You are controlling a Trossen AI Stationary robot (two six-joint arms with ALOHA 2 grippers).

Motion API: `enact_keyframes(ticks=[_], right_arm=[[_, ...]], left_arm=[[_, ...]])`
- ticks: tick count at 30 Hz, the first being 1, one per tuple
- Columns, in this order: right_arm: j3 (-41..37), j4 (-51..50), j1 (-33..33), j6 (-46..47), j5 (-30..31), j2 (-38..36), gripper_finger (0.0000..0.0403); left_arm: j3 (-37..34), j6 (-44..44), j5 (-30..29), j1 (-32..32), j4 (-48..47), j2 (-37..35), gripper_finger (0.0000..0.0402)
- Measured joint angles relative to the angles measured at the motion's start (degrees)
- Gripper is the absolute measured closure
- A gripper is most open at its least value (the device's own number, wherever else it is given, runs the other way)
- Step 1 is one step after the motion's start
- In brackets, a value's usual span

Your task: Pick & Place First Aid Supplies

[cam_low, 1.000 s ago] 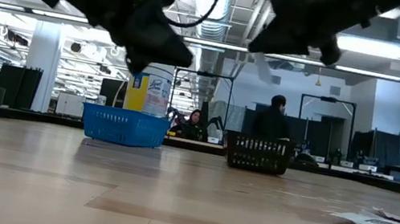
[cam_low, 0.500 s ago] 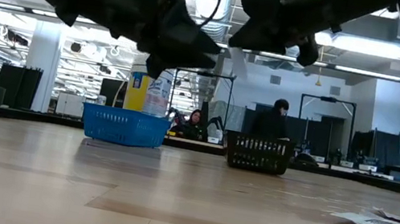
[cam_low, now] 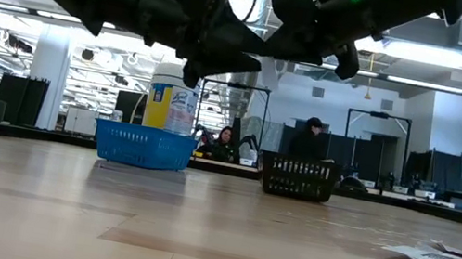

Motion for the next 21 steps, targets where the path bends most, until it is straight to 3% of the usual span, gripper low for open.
enact_keyframes(ticks=[11, 21], right_arm=[[0.0, 0.2, 0.1, -2.7, -4.6, 0.0, 0.0391], [0.0, 0.2, 0.8, -9.6, -4.2, -0.1, 0.0385]], left_arm=[[2.5, 0.0, -0.5, 1.1, 0.2, 5.5, 0.0266], [2.5, 0.0, 0.0, 0.9, -0.3, 5.5, 0.0391]])
